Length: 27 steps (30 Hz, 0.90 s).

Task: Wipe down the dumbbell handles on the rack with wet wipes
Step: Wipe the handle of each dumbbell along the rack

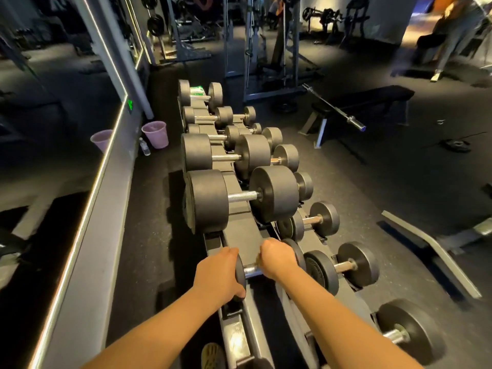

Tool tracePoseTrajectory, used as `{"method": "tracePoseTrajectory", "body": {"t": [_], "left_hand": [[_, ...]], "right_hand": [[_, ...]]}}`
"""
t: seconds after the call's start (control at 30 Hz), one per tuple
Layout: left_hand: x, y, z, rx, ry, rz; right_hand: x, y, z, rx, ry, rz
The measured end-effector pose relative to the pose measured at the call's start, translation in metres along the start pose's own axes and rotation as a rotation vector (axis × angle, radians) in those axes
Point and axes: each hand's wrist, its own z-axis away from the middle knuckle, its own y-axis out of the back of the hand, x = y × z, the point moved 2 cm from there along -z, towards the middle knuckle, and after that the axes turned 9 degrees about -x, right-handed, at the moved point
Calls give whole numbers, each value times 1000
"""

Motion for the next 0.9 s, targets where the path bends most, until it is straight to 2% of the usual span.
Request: {"method": "tracePoseTrajectory", "body": {"t": [0.07,0.13,0.2,0.33,0.43,0.5,0.6,0.7,0.77,0.83,0.9], "left_hand": [[0,1,0,7,-9,2],[0,1,2,7,-16,23],[-2,-2,3,10,-23,40],[-5,-5,2,19,-44,41],[-6,-2,2,11,-74,53],[-8,-4,1,14,-88,19],[-4,-12,2,13,-87,-114],[2,-24,6,19,-41,-188],[2,-27,4,39,-31,-185],[-2,-27,-1,43,-48,-159],[-5,-22,-8,18,-70,-131]], "right_hand": [[-18,-3,-3,-29,99,-105],[-27,-7,-2,-77,198,-311],[-23,-8,0,-68,229,-441],[12,-16,7,91,100,-227],[28,-29,21,270,7,-192],[18,-38,33,348,11,-374],[-13,-49,39,307,76,-748],[-25,-56,39,287,165,-812],[-16,-60,40,319,183,-749],[1,-62,41,416,89,-747],[18,-64,43,518,-70,-846]]}}
